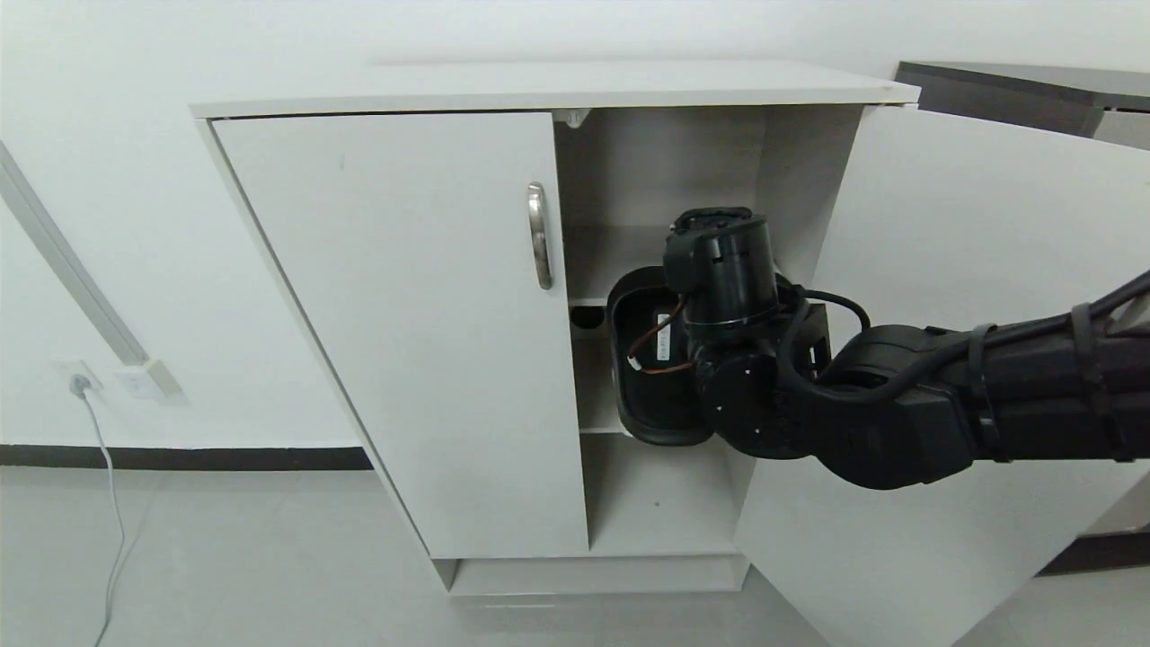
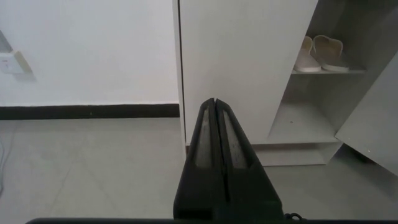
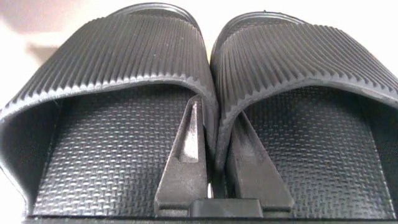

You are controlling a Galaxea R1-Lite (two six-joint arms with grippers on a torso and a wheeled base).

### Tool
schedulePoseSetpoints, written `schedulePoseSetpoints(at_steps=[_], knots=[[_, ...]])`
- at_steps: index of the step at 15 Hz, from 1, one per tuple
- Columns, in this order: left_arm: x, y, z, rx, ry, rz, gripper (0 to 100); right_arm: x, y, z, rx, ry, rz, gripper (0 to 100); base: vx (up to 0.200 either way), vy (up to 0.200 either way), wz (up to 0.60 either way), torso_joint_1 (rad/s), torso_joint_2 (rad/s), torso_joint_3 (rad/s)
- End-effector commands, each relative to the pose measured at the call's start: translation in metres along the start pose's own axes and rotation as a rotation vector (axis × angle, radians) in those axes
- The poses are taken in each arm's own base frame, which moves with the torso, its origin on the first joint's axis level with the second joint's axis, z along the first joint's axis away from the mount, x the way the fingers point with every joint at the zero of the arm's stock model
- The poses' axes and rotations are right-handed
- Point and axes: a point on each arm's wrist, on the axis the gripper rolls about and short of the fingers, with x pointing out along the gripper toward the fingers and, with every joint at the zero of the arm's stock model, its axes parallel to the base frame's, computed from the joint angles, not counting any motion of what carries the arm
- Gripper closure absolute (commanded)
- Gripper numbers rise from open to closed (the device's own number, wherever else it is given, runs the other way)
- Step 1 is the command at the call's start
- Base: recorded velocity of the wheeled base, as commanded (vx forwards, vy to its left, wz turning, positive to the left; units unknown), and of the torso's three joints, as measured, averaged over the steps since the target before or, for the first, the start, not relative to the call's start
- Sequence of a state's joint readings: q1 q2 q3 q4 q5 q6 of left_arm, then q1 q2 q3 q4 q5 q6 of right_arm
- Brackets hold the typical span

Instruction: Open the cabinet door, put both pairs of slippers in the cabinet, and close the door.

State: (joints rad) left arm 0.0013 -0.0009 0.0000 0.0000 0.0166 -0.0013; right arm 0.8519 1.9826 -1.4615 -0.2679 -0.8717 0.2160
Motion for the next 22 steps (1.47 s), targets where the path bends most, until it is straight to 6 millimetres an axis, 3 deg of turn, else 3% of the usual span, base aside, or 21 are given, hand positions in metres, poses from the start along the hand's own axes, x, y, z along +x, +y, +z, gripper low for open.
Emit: schedulePoseSetpoints(at_steps=[1, 8, 12, 18, 22], knots=[[0.000, 0.000, 0.000, 0.000, 0.001, 0.001, 100, -0.001, -0.001, 0.002, 0.004, -0.003, 0.000, 100, 0.200, 0.000, 0.00, 0.012, 0.01, 0.007], [0.000, 0.000, 0.000, 0.000, -0.001, 0.004, 100, -0.001, -0.002, -0.003, -0.010, 0.010, 0.007, 100, 0.200, 0.000, 0.00, 0.004, 0.00, 0.000], [0.000, 0.000, 0.000, -0.002, -0.001, 0.004, 100, 0.003, -0.003, -0.002, -0.015, 0.024, 0.072, 100, 0.000, 0.000, 0.00, 0.000, 0.00, 0.000], [0.000, 0.000, 0.000, -0.002, -0.001, 0.004, 100, 0.042, -0.003, -0.004, -0.019, 0.027, 0.019, 100, 0.000, 0.000, 0.00, 0.000, 0.00, 0.000], [0.000, 0.000, 0.000, -0.002, -0.001, 0.004, 100, 0.068, 0.001, 0.008, -0.017, 0.014, -0.007, 100, 0.000, 0.000, 0.00, 0.000, 0.00, 0.000]])
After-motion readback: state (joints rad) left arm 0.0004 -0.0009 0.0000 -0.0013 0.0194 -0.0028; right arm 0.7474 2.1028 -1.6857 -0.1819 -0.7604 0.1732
